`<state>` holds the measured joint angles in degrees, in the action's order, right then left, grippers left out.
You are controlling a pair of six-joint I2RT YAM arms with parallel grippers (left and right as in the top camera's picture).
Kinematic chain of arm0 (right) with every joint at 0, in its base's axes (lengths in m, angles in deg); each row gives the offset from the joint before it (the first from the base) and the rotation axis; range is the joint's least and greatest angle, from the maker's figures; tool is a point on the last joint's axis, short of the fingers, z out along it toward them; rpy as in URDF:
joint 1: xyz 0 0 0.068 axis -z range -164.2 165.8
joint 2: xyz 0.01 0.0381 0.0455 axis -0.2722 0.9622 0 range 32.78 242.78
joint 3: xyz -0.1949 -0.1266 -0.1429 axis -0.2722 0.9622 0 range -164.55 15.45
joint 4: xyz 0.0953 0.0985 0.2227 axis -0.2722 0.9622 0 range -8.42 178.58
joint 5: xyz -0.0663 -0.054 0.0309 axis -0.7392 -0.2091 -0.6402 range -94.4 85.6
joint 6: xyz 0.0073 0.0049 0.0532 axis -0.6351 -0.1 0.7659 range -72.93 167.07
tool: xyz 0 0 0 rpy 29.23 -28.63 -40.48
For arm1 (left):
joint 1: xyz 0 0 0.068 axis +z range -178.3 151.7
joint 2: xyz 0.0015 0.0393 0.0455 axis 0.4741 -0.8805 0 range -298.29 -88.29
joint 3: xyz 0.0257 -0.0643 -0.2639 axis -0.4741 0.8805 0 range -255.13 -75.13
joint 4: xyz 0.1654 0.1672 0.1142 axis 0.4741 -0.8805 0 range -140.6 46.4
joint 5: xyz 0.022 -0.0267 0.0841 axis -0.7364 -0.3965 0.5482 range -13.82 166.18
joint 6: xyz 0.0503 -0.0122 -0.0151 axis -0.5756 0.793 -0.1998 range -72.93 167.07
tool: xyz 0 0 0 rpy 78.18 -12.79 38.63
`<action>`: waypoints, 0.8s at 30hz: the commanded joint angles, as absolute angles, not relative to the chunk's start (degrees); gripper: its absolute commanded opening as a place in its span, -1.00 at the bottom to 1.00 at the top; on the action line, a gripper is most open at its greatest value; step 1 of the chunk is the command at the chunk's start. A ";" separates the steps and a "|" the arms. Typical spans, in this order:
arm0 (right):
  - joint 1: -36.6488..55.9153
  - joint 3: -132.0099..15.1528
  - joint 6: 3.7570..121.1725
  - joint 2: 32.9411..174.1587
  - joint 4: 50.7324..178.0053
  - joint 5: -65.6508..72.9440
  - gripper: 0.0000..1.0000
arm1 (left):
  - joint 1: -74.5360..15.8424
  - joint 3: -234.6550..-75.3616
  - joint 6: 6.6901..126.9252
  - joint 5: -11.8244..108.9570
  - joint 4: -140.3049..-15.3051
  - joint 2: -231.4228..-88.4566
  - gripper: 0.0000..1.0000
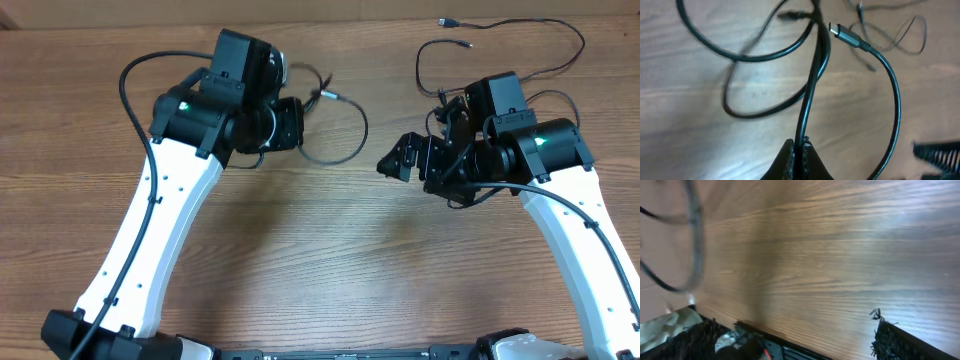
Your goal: Untangle cables
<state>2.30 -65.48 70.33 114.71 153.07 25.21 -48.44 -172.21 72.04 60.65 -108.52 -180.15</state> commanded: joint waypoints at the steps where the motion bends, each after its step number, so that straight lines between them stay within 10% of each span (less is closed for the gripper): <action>1: 2.23 -65.17 71.08 114.55 151.38 30.65 1.00 | -48.42 -172.73 69.29 59.52 -110.95 -180.04 -0.91; 24: -3.75 -65.17 71.12 114.55 145.79 23.92 1.00 | -48.61 -172.73 54.67 23.19 -113.40 -180.04 -0.92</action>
